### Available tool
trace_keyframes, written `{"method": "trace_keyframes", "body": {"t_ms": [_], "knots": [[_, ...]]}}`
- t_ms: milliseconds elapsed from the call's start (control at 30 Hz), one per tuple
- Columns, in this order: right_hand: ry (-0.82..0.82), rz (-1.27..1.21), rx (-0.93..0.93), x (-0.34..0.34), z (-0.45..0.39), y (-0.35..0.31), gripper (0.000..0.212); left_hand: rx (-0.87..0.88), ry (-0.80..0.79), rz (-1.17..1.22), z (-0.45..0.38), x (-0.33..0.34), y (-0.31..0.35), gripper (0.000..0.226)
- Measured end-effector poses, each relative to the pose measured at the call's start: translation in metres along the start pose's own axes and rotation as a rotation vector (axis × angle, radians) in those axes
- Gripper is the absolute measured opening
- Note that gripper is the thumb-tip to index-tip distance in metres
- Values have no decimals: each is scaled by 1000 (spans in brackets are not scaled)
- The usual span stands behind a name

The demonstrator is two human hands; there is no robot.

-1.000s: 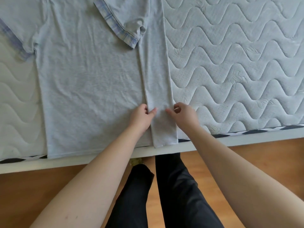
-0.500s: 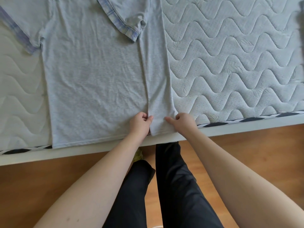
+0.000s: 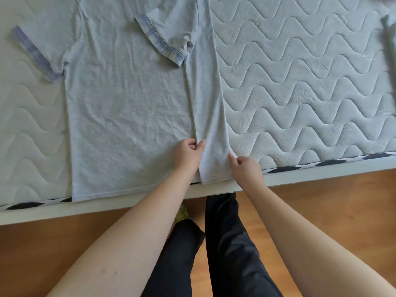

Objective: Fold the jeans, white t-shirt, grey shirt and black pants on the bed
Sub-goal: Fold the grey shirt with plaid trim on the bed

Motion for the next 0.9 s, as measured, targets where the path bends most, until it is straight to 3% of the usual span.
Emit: {"method": "trace_keyframes", "body": {"t_ms": [100, 267, 600, 733, 800, 900], "knots": [[18, -101, -22, -1, -7, -3, 35, -95, -24, 221, -16, 7, 23, 40], [-55, -79, 7, 5, -13, -11, 33, 98, 218, -70, -23, -7, 41, 14], [-176, 224, 30, -3, -9, -13, 48, 77, 176, -238, -12, -5, 7, 25], [-121, 98, 43, -3, -16, -13, 47, 51, 105, 2, -27, -4, 24, 35], [-57, -54, 19, -4, -21, -14, 36, 15, 59, 163, -39, -1, 40, 33], [15, -246, -8, -8, -35, -20, 36, -36, -16, 327, -54, 5, 64, 37]]}}
Point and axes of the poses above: each hand's wrist, its own z-axis away from the middle knuckle, its own x-axis out of the palm, y = z × x, the point moved 4 cm from there along -z, towards the middle knuckle, and after that the axes turned 13 degrees about -x, right-handed, at the moved point
